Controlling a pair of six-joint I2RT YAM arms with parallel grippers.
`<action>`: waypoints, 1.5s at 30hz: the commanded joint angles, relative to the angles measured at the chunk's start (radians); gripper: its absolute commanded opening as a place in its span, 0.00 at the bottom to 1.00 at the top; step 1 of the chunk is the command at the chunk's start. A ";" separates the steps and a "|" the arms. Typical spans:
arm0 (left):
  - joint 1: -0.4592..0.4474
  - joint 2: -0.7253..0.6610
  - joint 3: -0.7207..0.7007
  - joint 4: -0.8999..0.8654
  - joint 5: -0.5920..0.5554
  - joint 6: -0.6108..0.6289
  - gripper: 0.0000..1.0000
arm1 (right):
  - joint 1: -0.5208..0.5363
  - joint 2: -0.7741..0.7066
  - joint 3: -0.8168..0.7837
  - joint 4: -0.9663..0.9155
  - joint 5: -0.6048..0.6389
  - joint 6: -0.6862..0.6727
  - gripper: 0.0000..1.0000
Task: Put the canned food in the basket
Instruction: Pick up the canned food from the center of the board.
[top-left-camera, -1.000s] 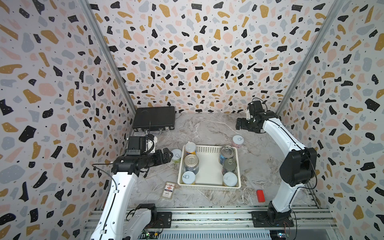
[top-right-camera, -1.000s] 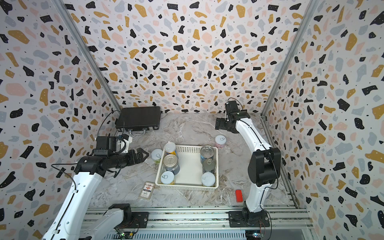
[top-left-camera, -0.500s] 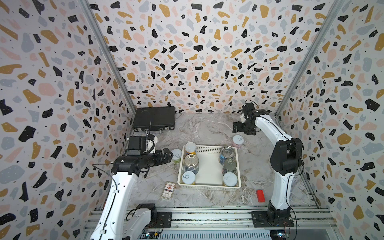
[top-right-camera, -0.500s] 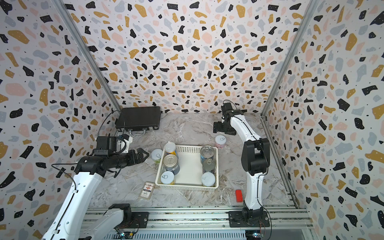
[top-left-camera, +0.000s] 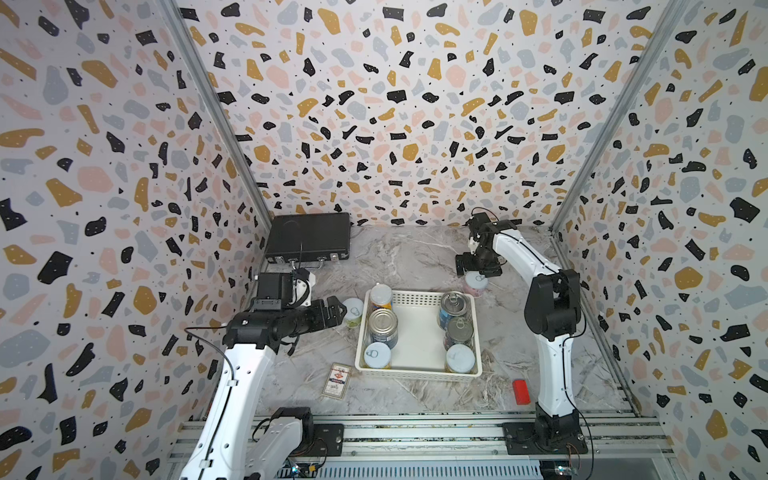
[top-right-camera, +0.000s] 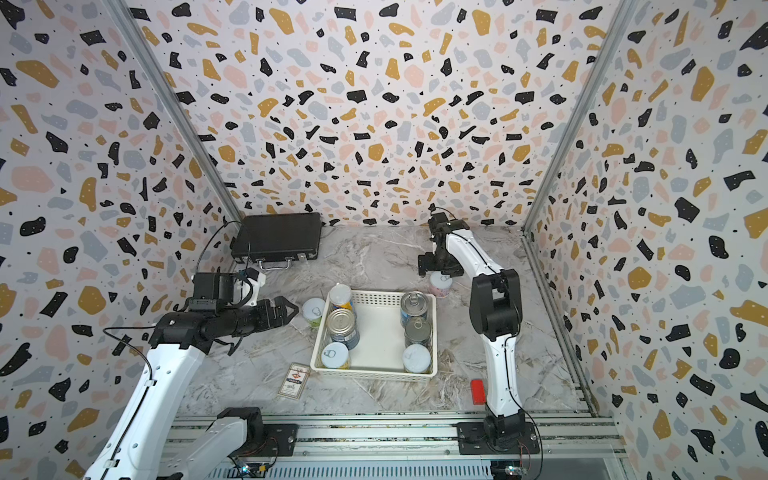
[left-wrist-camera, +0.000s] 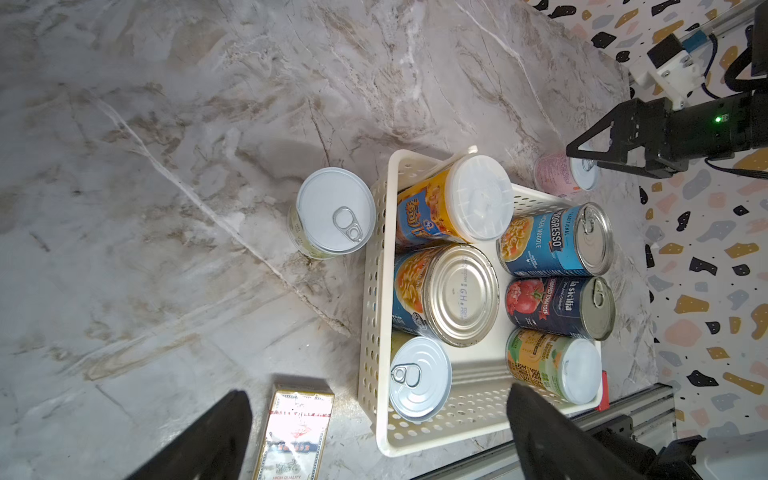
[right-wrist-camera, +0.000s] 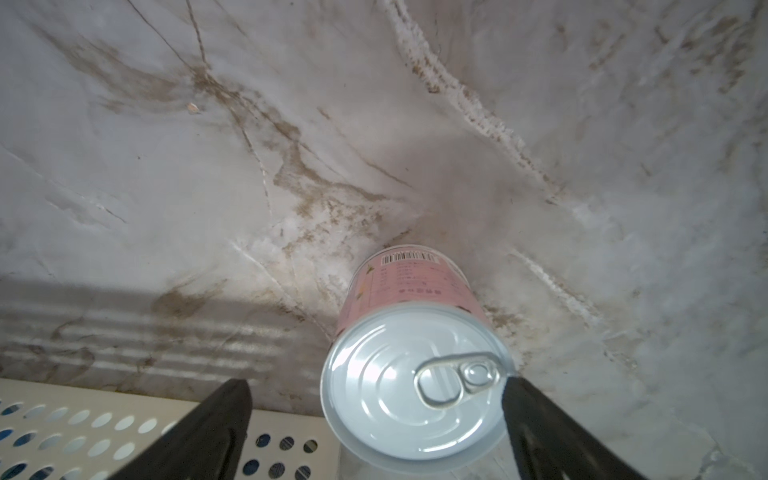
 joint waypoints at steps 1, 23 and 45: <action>-0.005 0.000 -0.011 0.019 -0.006 0.006 1.00 | -0.005 -0.001 0.039 -0.072 0.081 -0.017 1.00; -0.012 0.001 -0.011 0.018 -0.009 0.005 1.00 | -0.005 0.053 0.064 -0.086 0.031 -0.033 0.72; -0.022 0.003 -0.012 0.016 -0.014 0.004 1.00 | -0.005 -0.280 -0.106 0.034 0.112 0.010 0.41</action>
